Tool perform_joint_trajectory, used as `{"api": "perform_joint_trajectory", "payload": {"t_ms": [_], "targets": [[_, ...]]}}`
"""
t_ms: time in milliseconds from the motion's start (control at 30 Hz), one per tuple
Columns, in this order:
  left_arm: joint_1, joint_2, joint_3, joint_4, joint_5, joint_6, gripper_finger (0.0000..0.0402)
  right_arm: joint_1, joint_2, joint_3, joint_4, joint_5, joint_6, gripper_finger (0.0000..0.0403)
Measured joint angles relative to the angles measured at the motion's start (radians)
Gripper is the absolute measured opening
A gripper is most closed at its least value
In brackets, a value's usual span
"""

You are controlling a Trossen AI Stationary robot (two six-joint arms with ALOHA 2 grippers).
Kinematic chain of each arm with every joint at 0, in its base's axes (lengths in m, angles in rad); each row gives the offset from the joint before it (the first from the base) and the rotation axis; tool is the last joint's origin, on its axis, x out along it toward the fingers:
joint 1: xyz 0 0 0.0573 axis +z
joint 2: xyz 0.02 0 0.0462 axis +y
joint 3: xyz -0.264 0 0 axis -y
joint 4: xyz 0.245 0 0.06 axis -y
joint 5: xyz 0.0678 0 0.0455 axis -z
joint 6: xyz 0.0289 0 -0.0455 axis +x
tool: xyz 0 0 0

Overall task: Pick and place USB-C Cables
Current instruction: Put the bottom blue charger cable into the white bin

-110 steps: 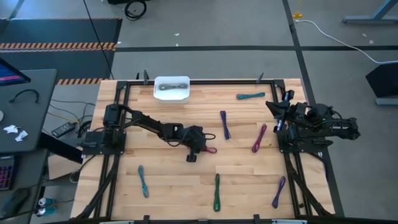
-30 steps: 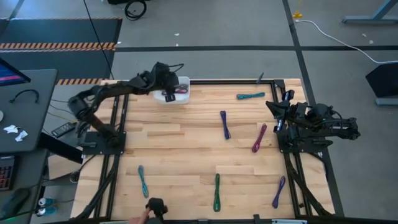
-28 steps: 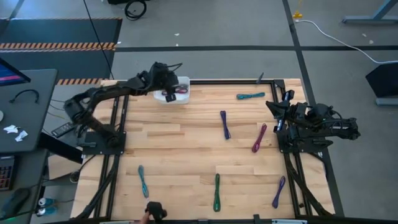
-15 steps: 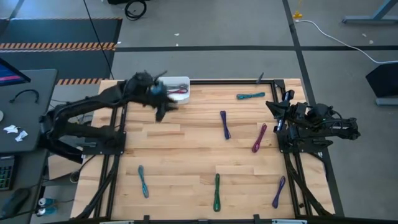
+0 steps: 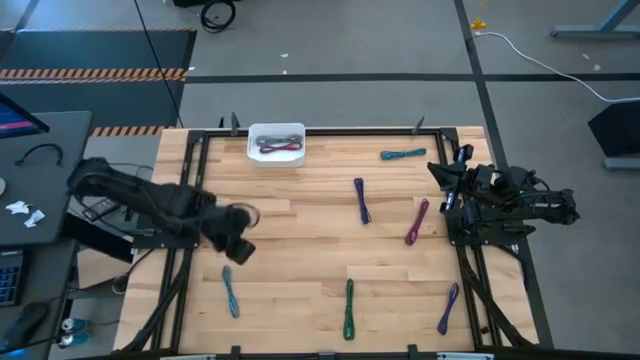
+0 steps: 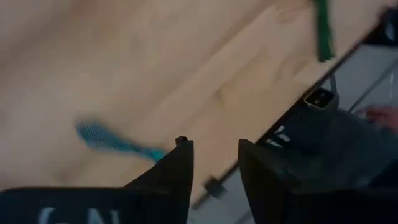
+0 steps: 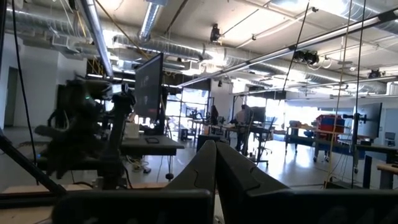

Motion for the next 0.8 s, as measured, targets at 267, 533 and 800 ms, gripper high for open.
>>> {"api": "perform_joint_trajectory", "payload": {"t_ms": [267, 533, 800], "targets": [[-0.152, 0.115, -0.119, 0.092, 0.050, -0.596, 0.0226, 0.000, 0.000, 0.000, 0.000, 0.000, 0.000, 0.0014], [-0.177, 0.191, -0.344, 0.474, 0.084, -0.864, 0.0252, 0.000, 0.000, 0.000, 0.000, 0.000, 0.000, 0.0014], [-0.180, 0.243, -0.372, 0.447, 0.221, -0.900, 0.0222, 0.000, 0.000, 0.000, 0.000, 0.000, 0.000, 0.0014]]}}
